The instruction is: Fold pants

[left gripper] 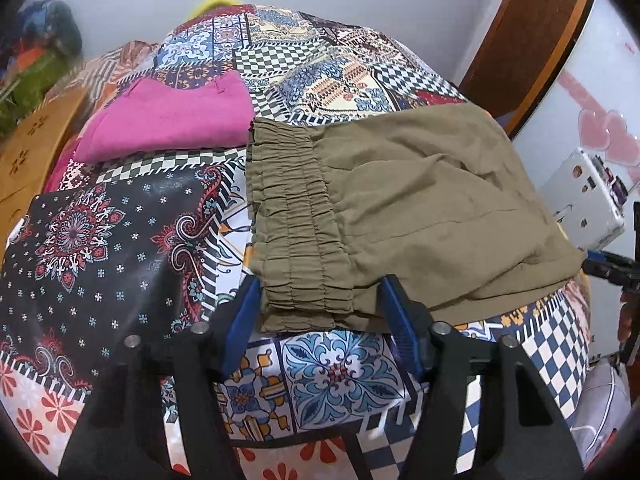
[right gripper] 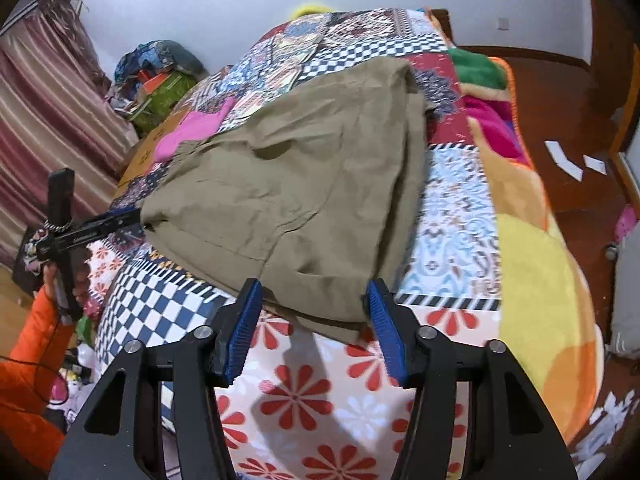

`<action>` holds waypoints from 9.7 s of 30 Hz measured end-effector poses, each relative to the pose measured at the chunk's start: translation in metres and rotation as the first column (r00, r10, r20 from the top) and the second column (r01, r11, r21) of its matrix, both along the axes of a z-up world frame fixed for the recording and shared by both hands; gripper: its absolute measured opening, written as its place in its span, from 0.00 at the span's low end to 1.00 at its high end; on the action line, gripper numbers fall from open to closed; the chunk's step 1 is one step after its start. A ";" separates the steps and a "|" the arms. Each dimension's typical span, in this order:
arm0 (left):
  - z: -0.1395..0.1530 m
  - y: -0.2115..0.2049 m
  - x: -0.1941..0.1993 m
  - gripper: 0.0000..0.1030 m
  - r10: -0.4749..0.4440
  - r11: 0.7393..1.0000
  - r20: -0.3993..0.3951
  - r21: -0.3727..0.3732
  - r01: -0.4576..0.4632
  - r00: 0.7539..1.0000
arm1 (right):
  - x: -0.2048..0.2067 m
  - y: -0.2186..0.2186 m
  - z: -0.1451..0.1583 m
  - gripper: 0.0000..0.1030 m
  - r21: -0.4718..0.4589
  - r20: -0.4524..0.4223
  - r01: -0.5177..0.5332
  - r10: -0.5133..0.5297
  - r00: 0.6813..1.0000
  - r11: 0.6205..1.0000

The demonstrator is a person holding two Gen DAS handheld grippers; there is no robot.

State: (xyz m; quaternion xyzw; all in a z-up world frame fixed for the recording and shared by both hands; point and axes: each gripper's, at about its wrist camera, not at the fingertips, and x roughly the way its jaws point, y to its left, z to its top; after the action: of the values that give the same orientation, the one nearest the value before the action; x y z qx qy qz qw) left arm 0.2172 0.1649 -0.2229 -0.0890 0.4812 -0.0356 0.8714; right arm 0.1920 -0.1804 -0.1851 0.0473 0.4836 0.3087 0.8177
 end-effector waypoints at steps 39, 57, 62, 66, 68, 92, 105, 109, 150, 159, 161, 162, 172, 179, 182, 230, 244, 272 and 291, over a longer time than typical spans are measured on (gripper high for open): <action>0.007 0.014 -0.007 0.58 -0.074 0.996 0.021 -0.045 0.075 0.997 | -0.022 0.008 0.004 0.08 -0.104 0.050 -0.001 0.006 0.999 0.995; -0.013 0.001 0.017 0.59 -0.165 0.963 0.035 -0.208 0.169 0.986 | -0.015 0.012 -0.007 0.09 -0.173 0.022 0.020 -0.017 1.000 0.985; -0.016 -0.005 0.013 0.48 -0.123 0.976 0.019 -0.178 0.125 0.992 | -0.016 0.010 -0.005 0.09 -0.186 0.045 0.040 -0.033 0.998 0.982; -0.005 -0.006 0.005 0.43 -0.104 0.978 0.021 -0.181 0.106 0.994 | -0.016 0.015 -0.004 0.09 -0.248 0.081 0.040 -0.021 0.997 0.968; 0.006 -0.014 -0.003 0.41 -0.121 0.981 0.033 -0.151 0.125 0.992 | -0.014 0.013 -0.005 0.09 -0.264 0.089 0.046 -0.023 0.996 0.963; 0.009 -0.025 -0.053 0.15 -0.069 0.994 -0.036 -0.090 0.066 0.997 | -0.008 0.009 -0.013 0.09 -0.315 0.089 0.026 0.002 0.996 0.949; 0.062 0.014 -0.054 0.41 0.079 0.997 0.091 0.020 -0.081 0.993 | -0.007 0.006 0.065 0.45 -0.165 0.206 0.057 -0.023 0.978 0.985; 0.065 0.009 -0.016 0.41 0.074 0.997 0.093 0.027 -0.077 0.993 | 0.007 0.036 0.075 0.45 -0.072 0.217 -0.005 0.021 0.976 0.997; -0.009 -0.046 0.055 0.48 -0.032 0.997 -0.086 0.066 0.038 0.996 | 0.151 0.166 0.001 0.47 -0.235 0.026 -0.253 0.266 0.964 0.939; -0.017 -0.045 0.025 0.60 -0.056 0.994 -0.042 0.095 0.060 0.998 | 0.230 0.114 -0.029 0.01 -0.155 -0.073 -0.060 0.049 0.996 0.986; -0.017 -0.043 0.024 0.61 -0.053 0.994 -0.044 0.091 0.057 0.998 | 0.235 0.107 -0.028 0.00 -0.147 -0.086 -0.046 0.033 0.996 0.988; -0.017 -0.042 0.023 0.62 -0.052 0.994 -0.046 0.093 0.056 0.998 | 0.234 0.106 -0.024 0.00 -0.157 -0.073 -0.031 0.020 0.997 0.987; 0.027 0.000 0.038 0.62 0.061 0.997 0.037 0.049 -0.062 0.997 | 0.197 0.069 0.045 0.62 -0.217 0.236 0.039 0.014 0.972 0.976; 0.020 0.026 0.084 0.54 0.168 0.981 0.042 0.092 -0.171 0.985 | 0.246 0.059 0.029 0.64 -0.153 0.168 0.107 -0.081 0.983 0.982; -0.007 0.024 0.099 0.40 0.167 0.978 -0.033 0.135 -0.161 0.985 | 0.260 0.066 0.010 0.63 -0.135 0.109 0.090 -0.075 0.991 0.987; -0.017 0.000 0.069 0.52 0.143 0.972 -0.044 0.192 -0.132 0.989 | 0.208 0.069 -0.018 0.32 -0.129 0.085 -0.060 0.071 0.994 0.990; -0.032 0.006 0.068 0.70 0.163 0.969 -0.035 0.196 -0.153 0.986 | 0.211 0.024 -0.011 0.09 -0.401 0.241 0.153 -0.057 0.969 0.903; 0.058 -0.022 -0.043 0.89 0.300 0.954 0.016 -0.027 -0.299 0.954 | 0.032 0.037 0.100 0.52 -0.058 0.381 -0.018 0.038 0.924 0.998; -0.010 -0.044 -0.041 0.91 0.320 0.858 -0.191 -0.358 -0.369 0.928 | 0.017 0.072 -0.014 0.53 -0.095 0.096 -0.095 0.104 0.990 0.991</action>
State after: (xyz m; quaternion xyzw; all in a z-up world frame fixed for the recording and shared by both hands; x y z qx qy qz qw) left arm 0.1765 0.1212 -0.2329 -0.3462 0.4940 0.0324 0.7969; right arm 0.2087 -0.1082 -0.1994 -0.0296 0.4571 0.3290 0.8258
